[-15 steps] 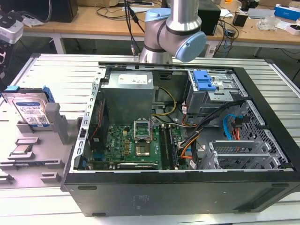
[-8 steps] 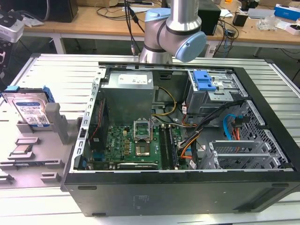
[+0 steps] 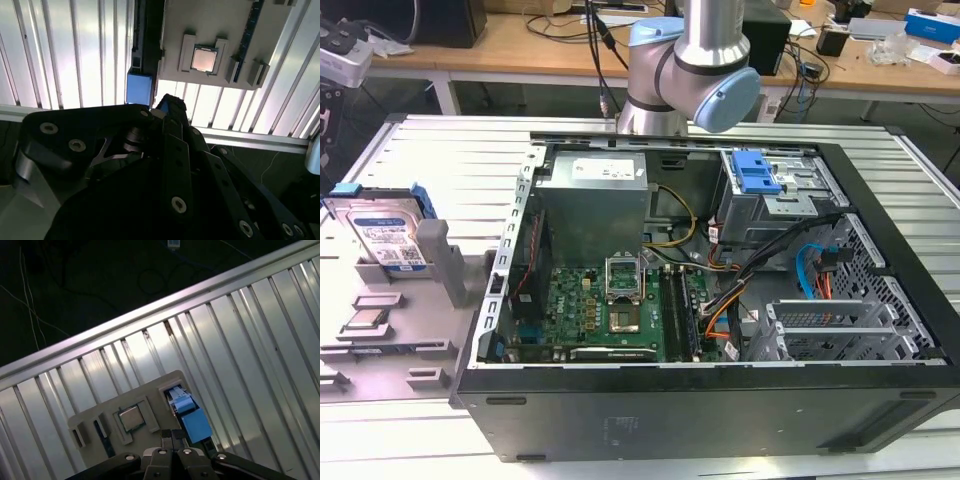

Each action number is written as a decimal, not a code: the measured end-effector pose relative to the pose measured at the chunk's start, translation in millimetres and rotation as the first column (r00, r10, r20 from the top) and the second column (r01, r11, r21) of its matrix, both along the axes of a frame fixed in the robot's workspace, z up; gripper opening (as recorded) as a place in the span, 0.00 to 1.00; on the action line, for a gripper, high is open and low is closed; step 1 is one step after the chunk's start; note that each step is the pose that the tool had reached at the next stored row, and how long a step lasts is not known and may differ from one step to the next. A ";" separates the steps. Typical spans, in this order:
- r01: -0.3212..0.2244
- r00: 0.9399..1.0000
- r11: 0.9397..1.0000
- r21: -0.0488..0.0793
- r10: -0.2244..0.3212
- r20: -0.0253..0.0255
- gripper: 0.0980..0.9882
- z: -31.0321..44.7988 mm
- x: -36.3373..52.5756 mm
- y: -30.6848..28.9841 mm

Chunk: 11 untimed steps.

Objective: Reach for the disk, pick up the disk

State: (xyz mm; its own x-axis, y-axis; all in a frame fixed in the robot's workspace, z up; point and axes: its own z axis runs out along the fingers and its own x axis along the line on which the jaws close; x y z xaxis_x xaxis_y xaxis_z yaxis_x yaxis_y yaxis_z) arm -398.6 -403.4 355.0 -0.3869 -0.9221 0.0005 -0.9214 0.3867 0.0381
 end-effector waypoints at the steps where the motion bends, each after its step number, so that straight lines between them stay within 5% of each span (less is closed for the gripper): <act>1: -0.017 1.000 1.000 0.000 0.017 0.000 0.01 0.0 0.0 0.0; 11: -0.107 0.994 0.994 0.000 0.107 0.000 0.01 0.0 0.0 0.0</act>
